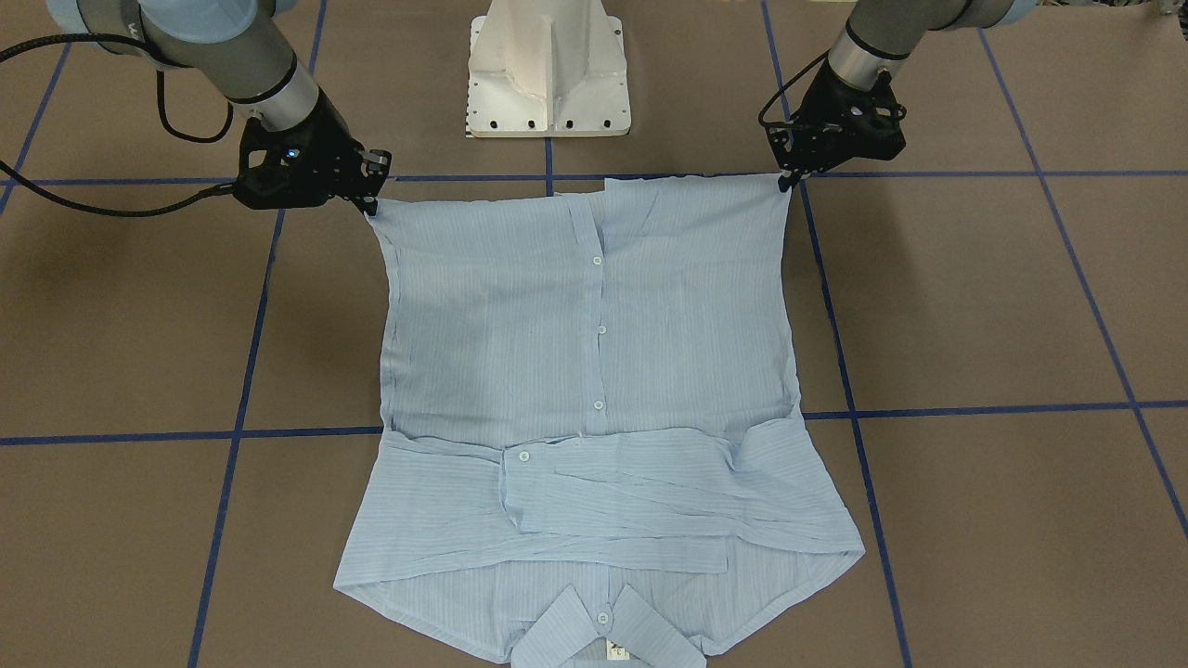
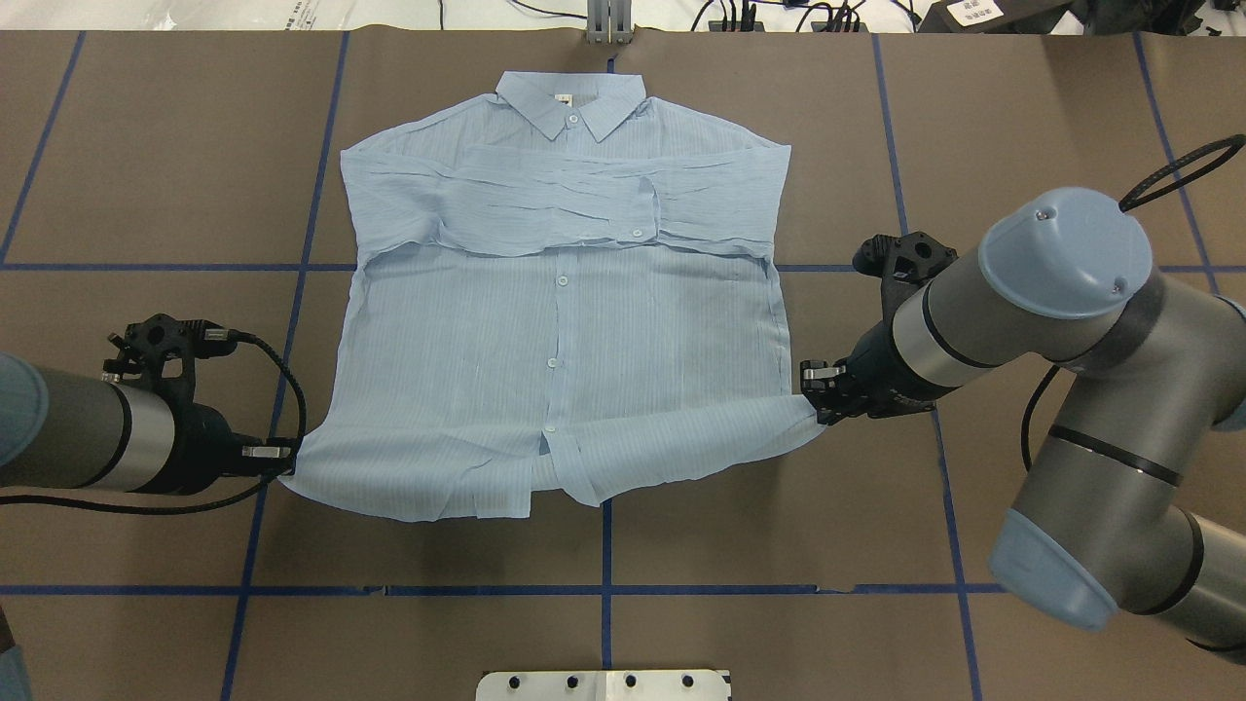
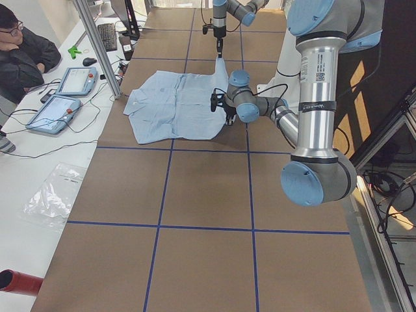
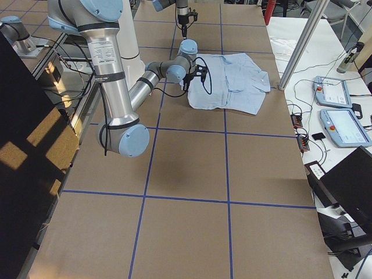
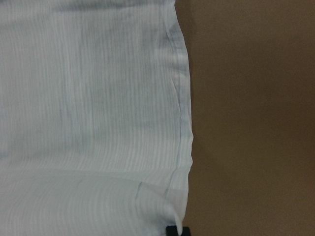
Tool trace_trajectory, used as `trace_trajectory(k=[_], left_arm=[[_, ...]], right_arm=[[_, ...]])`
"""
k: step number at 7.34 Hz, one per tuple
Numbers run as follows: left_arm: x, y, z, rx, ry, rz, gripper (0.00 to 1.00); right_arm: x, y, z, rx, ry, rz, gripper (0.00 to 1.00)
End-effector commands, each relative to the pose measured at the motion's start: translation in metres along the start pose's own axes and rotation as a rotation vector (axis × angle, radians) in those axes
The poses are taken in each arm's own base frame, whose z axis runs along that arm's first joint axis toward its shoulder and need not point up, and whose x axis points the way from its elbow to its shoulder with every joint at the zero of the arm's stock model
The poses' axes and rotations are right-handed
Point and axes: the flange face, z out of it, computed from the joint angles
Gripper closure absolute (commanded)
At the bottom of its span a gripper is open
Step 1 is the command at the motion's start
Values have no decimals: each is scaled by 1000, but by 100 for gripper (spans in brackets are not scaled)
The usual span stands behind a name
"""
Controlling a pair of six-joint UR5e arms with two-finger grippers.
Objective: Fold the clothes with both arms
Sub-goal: 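Lift the hem with both grippers and fold it toward the collar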
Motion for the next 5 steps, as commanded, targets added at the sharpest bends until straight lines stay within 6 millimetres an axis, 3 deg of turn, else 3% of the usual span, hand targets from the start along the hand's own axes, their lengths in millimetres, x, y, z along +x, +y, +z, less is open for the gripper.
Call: trace_trajectory(k=[1, 3, 5], left_arm=[[-3, -33, -22, 41, 40, -35, 100], [-6, -99, -39, 73, 81, -38, 100], [6, -162, -32, 135, 76, -71, 100]], right_arm=[[-10, -17, -22, 43, -34, 5, 100], [-14, -34, -34, 89, -72, 3, 100], [-14, -71, -48, 141, -76, 43, 100]])
